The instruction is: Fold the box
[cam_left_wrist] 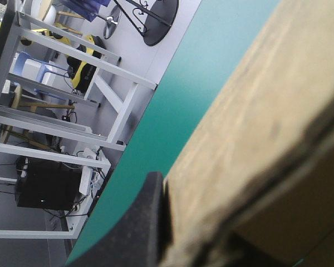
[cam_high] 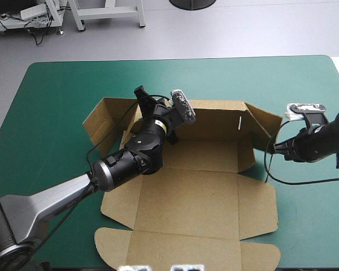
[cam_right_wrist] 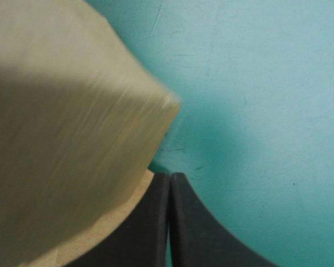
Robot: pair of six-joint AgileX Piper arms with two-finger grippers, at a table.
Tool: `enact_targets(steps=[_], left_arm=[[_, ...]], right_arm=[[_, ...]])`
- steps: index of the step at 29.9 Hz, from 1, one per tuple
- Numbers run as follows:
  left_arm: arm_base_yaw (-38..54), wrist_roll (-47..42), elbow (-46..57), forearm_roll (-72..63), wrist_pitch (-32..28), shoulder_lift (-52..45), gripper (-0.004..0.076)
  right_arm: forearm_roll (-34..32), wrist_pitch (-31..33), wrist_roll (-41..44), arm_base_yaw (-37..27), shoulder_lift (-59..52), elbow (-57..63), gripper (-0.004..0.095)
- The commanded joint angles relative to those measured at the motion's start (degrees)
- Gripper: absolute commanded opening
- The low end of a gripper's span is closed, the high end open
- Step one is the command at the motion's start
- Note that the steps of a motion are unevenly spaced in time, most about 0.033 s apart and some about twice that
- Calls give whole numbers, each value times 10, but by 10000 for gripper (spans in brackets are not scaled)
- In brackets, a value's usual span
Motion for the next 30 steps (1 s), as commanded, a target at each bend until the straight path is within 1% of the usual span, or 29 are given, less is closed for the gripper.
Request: enact_targets(steps=[1, 6, 10, 13, 20, 25, 27, 30], left_arm=[[1, -19, -17, 5, -8, -25, -10], [1, -7, -17, 1, -18, -25, -10], [1, 18, -17, -5, -18, -25, -10], [1, 21, -17, -6, -18, -25, -10], [1, 21, -17, -6, -18, -25, -10], [1, 21, -17, -6, -18, -25, -10], [1, 21, -17, -6, -17, -25, -10], [1, 21, -17, -6, -17, -25, -10]], right_arm=[[39, -13, -1, -2, -14, -13, -18], [54, -58, -3, -2, -14, -13, -18], [37, -98, -1, -2, -14, -15, -18], [38, -114, -1, -2, -14, -40, -18], [27, -117, 3, -2, 10, -158, -18], [27, -87, 9, -2, 77, -249, -18], [29, -80, 9, -2, 104, -269, -18], [51, -82, 9, -2, 137, -279, -18]])
